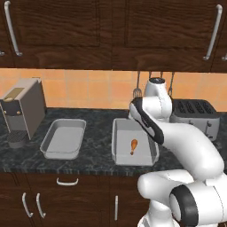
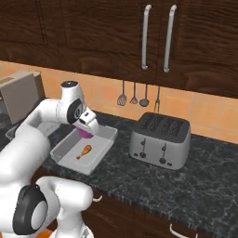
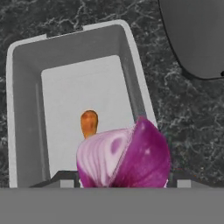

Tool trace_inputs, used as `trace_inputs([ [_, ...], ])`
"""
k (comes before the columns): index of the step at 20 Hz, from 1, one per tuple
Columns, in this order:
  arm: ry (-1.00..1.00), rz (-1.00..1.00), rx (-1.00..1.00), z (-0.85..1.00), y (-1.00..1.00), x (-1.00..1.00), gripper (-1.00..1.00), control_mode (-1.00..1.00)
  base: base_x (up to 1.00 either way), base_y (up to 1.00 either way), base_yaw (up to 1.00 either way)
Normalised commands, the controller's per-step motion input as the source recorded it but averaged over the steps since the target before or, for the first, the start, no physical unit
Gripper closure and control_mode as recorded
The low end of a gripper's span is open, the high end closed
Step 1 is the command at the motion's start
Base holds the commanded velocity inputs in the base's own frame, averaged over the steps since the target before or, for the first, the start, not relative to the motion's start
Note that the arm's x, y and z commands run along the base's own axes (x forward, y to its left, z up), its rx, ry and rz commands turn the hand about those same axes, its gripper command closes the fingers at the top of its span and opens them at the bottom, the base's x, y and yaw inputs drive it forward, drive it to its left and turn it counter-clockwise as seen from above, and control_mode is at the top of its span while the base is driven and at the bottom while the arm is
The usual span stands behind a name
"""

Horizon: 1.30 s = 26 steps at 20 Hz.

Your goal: Place one onion and one chicken drumstick in each tupperware on the nearby counter, to pack two identical lunches.

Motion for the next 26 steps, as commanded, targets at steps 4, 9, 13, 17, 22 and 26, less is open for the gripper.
trace_inputs([
  [4,0.00,0.00,-0.04,-0.90,0.18,0.41,1.00,-1.00,0.00,0.00,0.00],
  [9,0.01,0.02,-0.01,-0.41,-0.18,0.55,1.00,-1.00,0.00,0.00,0.00],
  [13,0.00,0.01,0.00,-0.22,-0.02,0.42,-1.00,-1.00,0.00,0.00,0.00],
  [17,0.00,-0.02,0.00,0.00,0.00,0.19,-1.00,-1.00,0.00,0.00,0.00],
  [22,-0.03,0.00,0.00,0.08,0.01,-0.05,-1.00,-1.00,0.00,0.00,0.00],
  [26,-0.03,0.00,0.00,0.19,0.12,-0.51,-1.00,-1.00,0.00,0.00,0.00],
])
